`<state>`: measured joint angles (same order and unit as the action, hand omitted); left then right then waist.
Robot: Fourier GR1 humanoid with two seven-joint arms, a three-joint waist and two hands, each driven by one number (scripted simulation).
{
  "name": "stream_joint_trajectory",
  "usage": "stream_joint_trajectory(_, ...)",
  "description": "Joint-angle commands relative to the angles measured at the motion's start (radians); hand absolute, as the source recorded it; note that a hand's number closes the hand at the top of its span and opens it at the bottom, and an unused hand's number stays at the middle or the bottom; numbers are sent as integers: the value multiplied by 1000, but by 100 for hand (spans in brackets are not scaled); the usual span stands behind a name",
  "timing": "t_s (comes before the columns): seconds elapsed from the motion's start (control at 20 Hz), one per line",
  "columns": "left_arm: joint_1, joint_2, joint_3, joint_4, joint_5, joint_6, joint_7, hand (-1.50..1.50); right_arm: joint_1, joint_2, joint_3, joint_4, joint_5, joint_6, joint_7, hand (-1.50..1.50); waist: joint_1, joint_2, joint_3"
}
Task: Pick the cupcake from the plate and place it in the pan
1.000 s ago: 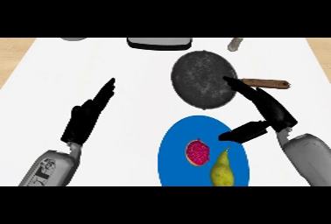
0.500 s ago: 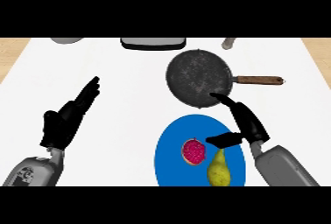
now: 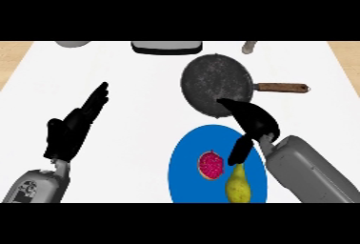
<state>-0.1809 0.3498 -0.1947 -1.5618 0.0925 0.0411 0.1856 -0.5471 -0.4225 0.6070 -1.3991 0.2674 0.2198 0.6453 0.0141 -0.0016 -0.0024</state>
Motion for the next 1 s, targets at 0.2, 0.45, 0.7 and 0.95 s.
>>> stream_joint_trajectory(0.2,11,-8,-6,-22,-24,9,11,0,-207,139,40,86,-193,415,373,-150,9,0,0)
stream_joint_trajectory(0.45,22,11,31,-55,11,-27,15,0,-265,231,30,188,-280,479,476,-150,5,0,1)
stream_joint_trajectory(0.7,-22,-13,39,40,-18,-18,-9,0,-258,276,114,158,-237,427,547,-150,-17,0,1)
stream_joint_trajectory(0.95,1,-5,53,24,-19,-34,-20,0,-271,266,119,170,-242,441,574,-150,-16,-1,1)
